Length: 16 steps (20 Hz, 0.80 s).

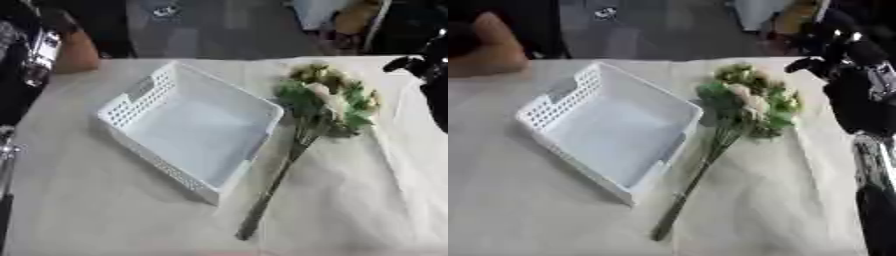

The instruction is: Pick up objects on the table and place them in the box.

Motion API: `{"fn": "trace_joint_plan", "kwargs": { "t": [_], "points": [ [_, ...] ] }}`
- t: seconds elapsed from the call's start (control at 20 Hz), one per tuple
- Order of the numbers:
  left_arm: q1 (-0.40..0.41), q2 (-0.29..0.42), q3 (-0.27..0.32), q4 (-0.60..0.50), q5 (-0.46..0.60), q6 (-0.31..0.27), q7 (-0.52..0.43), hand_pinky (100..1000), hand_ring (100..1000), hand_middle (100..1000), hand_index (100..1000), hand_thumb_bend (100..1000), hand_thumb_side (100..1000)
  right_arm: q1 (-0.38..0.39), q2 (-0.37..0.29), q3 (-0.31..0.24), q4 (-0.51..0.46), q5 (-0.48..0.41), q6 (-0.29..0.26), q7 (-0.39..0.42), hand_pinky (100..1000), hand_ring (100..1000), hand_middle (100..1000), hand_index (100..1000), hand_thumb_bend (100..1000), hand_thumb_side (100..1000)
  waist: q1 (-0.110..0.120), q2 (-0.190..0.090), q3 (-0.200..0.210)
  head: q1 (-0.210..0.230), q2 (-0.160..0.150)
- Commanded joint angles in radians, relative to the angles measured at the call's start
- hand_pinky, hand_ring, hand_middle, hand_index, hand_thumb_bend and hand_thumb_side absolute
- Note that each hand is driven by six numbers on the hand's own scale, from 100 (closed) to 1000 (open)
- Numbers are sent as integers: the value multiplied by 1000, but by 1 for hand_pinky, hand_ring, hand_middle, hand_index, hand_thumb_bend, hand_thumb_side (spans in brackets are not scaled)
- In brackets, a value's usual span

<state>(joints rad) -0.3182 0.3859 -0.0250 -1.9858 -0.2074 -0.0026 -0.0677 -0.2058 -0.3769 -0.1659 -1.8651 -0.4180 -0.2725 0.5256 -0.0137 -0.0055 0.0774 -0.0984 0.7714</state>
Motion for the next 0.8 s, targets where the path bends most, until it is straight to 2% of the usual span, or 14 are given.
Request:
{"fn": "trace_joint_plan", "kwargs": {
  "t": [0.05, 0.5, 0.65, 0.7, 0.8],
  "points": [
    [-12, 22, 2, -14, -4, -2, 0, 778, 1000, 1000, 1000, 100, 869, -18, -9, -12, -17, 5, 0, -6, 664, 853, 854, 1000, 100, 925, 3, -9, 0, -14, -1],
    [-12, 22, 2, -14, -5, -2, -1, 778, 1000, 1000, 1000, 100, 863, -18, -8, -16, -18, 9, 1, -9, 664, 853, 855, 1000, 100, 932, 3, -9, 0, -18, -1],
    [-10, 21, 4, -14, -6, 0, 0, 777, 1000, 1000, 1000, 100, 870, -21, -17, -27, -18, 32, -1, -4, 674, 855, 856, 1000, 100, 888, 5, -9, 17, -10, -1],
    [-8, 21, 5, -14, -7, 1, 2, 777, 1000, 1000, 1000, 100, 871, -21, -29, -32, -19, 49, -7, 0, 683, 857, 858, 1000, 100, 847, 5, -9, 23, -2, -1],
    [-5, 26, 6, -14, -10, 4, 3, 778, 1000, 1000, 1000, 100, 869, -8, -104, -38, -25, 115, -43, 18, 710, 868, 865, 999, 100, 777, 3, -10, 29, 18, -1]
  ]
}}
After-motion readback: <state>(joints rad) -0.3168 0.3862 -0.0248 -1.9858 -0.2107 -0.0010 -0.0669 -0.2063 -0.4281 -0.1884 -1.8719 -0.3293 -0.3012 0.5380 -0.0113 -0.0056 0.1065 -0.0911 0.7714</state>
